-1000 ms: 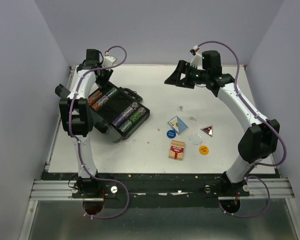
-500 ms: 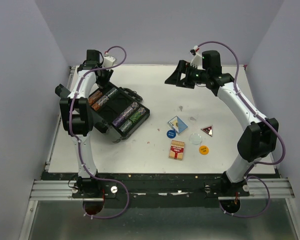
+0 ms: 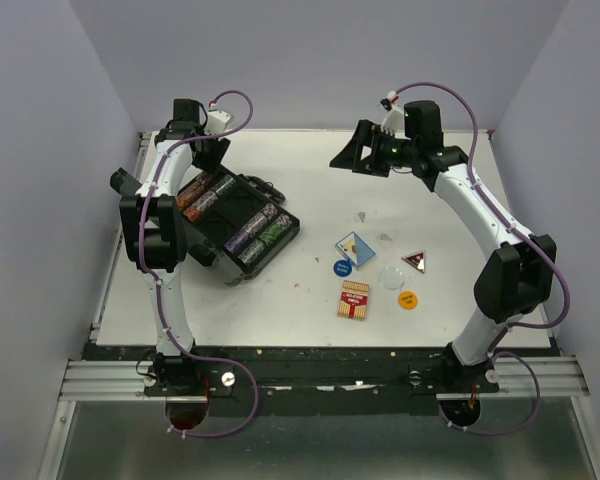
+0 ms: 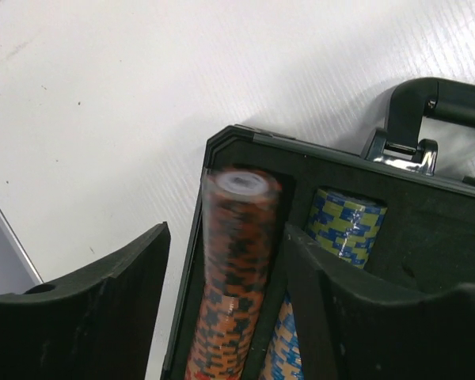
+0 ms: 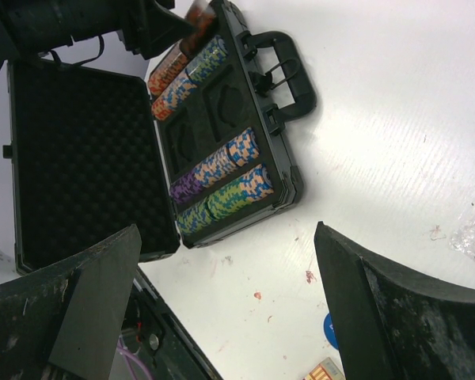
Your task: Pack up texas hold em set
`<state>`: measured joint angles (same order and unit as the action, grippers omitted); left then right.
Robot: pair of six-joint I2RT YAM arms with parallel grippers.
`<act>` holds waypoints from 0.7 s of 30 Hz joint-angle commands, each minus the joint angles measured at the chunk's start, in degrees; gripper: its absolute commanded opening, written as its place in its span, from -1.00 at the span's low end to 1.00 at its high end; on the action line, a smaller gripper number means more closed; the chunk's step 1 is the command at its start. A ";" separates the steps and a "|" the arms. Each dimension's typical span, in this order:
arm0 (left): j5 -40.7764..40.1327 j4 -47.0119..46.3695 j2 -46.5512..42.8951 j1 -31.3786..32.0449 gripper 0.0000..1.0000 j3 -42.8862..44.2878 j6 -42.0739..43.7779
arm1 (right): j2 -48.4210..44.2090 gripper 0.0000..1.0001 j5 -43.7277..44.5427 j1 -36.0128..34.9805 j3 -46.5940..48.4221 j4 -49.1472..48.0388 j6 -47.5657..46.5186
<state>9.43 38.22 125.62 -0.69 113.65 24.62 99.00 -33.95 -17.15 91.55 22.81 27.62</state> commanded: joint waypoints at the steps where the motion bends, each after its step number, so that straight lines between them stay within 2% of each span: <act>1: 0.15 -2.97 -0.38 -0.28 0.40 0.96 -0.36 | 1.19 0.96 -1.29 0.45 1.71 0.48 0.42; 4: 0.32 -2.97 -0.38 -0.19 0.49 0.96 -0.54 | 1.02 0.96 -1.20 0.45 1.70 0.48 0.42; 14: 0.94 -4.38 -1.78 -0.28 0.55 1.58 -3.61 | 1.02 0.96 -0.24 0.53 1.53 0.92 -0.45; 21: 4.10 -6.05 -6.61 -0.28 0.59 2.11 -7.30 | 0.58 0.96 3.45 0.45 1.97 3.73 -3.97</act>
<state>10.09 34.63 125.12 -0.69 113.78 20.58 99.11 -33.36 -17.12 91.77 23.81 26.50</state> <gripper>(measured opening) 0.784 0.981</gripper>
